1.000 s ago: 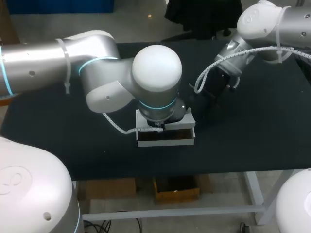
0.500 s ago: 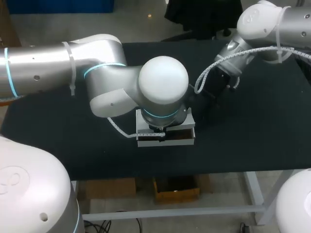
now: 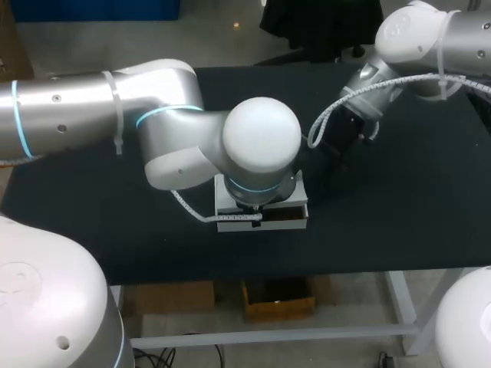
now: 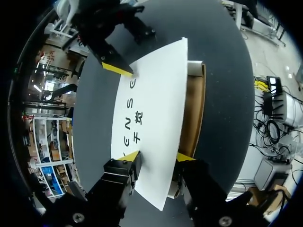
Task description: Assemble the packaging by folding the flat box into shape, placing the metal phone stand inside, and closing the box properly
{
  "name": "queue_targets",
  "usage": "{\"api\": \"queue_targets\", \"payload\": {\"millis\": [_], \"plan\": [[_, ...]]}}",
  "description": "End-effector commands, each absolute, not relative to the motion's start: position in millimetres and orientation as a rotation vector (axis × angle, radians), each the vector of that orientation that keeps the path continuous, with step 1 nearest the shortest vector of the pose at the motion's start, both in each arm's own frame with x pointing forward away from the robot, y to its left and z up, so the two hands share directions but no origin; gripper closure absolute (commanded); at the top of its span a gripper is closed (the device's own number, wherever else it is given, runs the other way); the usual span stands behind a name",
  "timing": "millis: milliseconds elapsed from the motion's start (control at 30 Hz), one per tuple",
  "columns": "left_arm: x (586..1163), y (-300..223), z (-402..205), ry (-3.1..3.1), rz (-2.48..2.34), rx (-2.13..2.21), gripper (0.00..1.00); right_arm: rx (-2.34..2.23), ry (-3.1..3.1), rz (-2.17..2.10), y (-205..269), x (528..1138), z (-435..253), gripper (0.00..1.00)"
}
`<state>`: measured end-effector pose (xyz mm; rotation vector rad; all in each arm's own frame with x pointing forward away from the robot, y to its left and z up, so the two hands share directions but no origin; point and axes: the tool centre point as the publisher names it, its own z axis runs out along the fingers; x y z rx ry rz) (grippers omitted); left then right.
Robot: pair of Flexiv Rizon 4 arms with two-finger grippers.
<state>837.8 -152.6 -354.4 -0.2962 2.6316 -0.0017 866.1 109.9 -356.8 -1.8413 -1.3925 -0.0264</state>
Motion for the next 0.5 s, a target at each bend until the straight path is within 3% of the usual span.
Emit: {"api": "queue_targets", "payload": {"millis": [33, 500], "plan": [[836.8, -156.6, -359.2, 2.62, 0.013, -0.302, 0.59, -1.84, -1.391, -0.032, 108.2, 864.9, -356.4, 0.57], [833.9, -155.3, -366.9, 2.608, 0.016, -0.304, 0.58, -1.841, -1.39, -0.034, 107.7, 864.5, -355.9, 0.57]]}}
